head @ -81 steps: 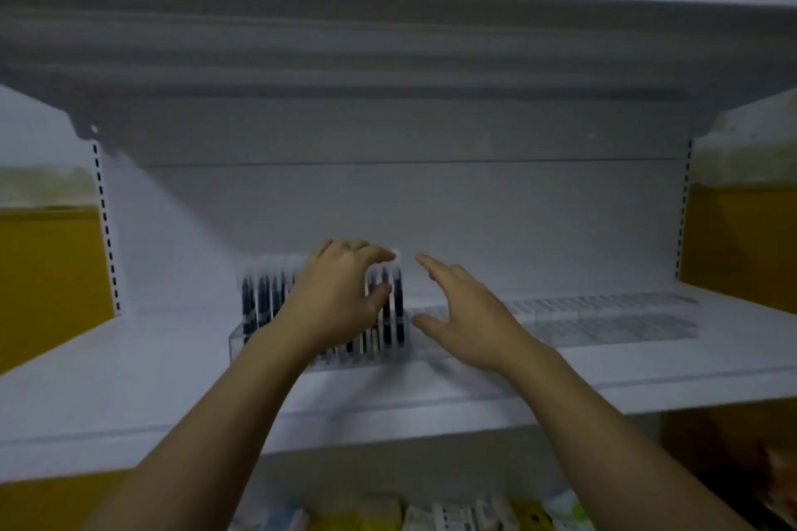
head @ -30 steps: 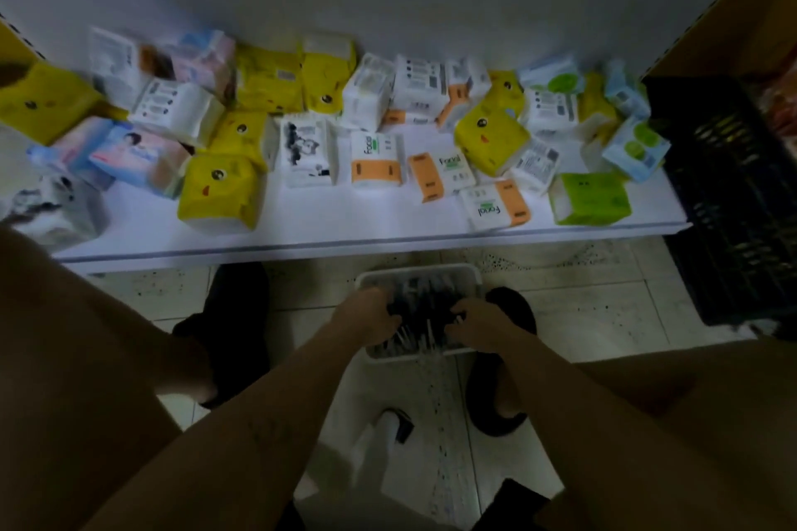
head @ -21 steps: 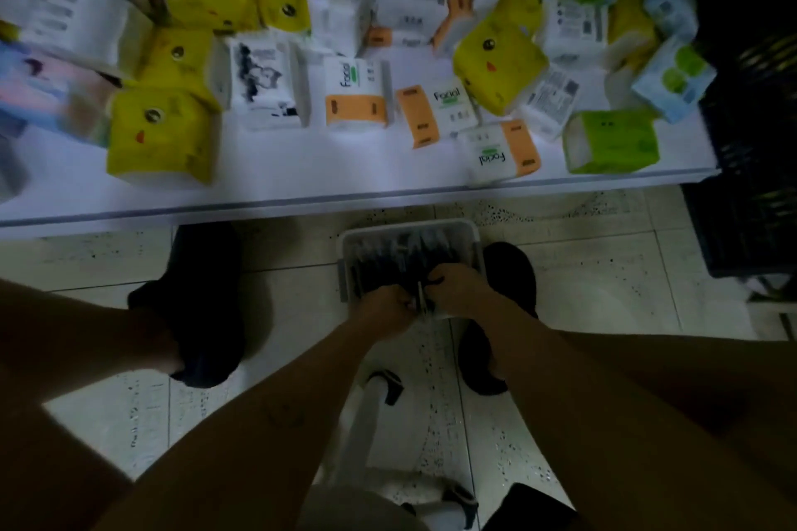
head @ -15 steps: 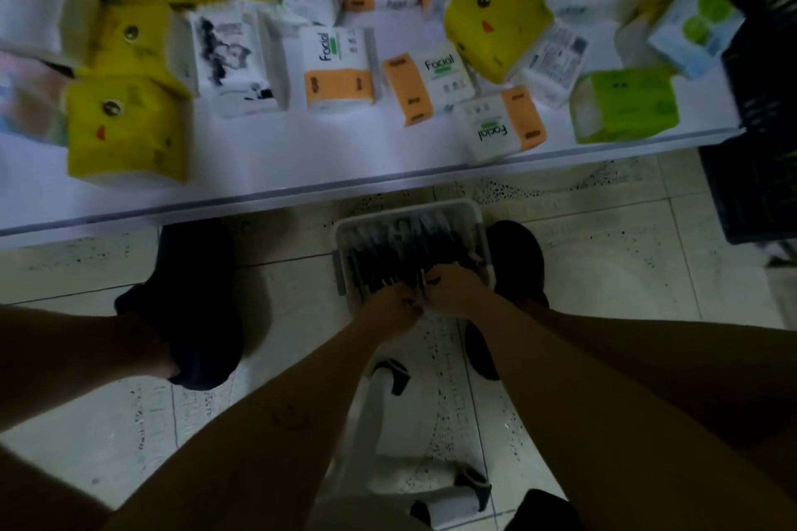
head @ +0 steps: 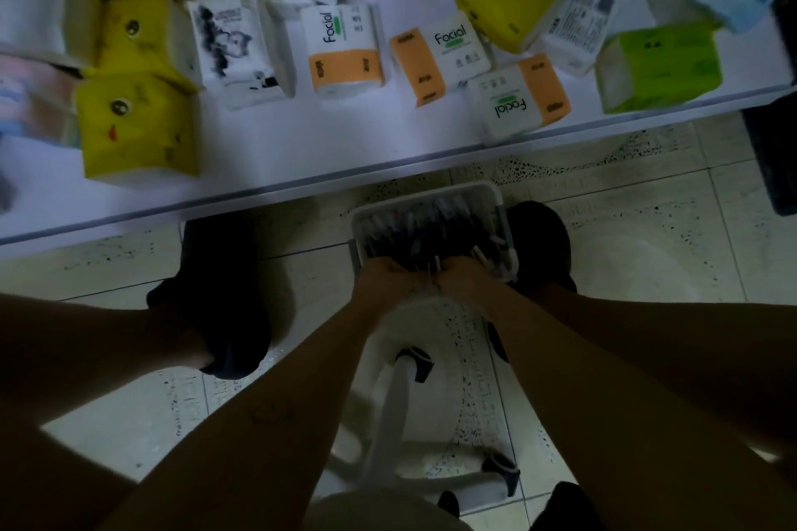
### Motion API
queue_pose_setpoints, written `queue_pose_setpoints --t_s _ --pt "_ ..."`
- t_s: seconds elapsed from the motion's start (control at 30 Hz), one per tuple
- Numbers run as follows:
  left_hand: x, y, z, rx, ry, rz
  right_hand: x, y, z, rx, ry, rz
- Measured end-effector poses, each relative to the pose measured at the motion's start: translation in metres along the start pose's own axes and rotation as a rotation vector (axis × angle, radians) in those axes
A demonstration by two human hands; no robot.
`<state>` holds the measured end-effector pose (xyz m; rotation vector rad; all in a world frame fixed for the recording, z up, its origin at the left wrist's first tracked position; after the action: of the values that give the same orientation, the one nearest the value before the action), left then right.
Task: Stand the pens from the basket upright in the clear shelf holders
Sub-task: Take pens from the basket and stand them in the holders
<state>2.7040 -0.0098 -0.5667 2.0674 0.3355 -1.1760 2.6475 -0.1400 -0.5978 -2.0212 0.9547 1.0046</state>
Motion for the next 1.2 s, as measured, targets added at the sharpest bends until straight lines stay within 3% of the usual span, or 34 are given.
queue_pose_setpoints --t_s 0.13,0.33,0.53,0.77,0.83,1.0,1.2 --pt "0.003 0.004 -0.014 -0.052 0.034 0.01 -0.002 -0.003 -0.002 0.022 0.014 0.016" --pt "-0.006 0.005 -0.015 -0.032 -0.074 -0.002 -0.008 0.002 -0.011 0.037 0.113 -0.02" --pt "-0.018 0.008 -0.021 -0.058 -0.1 -0.019 -0.031 -0.001 -0.044 0.096 0.375 -0.081" --pt "-0.043 0.036 -0.041 -0.077 0.06 0.219 -0.063 -0.002 -0.072 0.384 0.494 0.003" --pt "-0.051 0.041 -0.045 -0.083 0.051 0.248 -0.074 -0.006 -0.073 0.492 0.475 0.034" --pt "-0.08 0.058 -0.054 -0.23 -0.023 0.241 -0.105 -0.038 -0.064 0.768 0.233 -0.002" --pt "-0.115 0.092 -0.097 -0.14 0.09 0.351 -0.14 -0.071 -0.093 0.762 0.308 -0.171"
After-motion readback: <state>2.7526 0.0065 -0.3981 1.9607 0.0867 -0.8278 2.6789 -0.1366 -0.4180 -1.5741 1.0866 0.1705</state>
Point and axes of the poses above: each hand's wrist, its own x-axis towards the middle knuckle, its own z-axis out of the palm, y = z × x, the point moved 7 cm from there along x, towards the middle knuckle, and after that the axes turned 5 degrees about y, right-handed, at the moved point
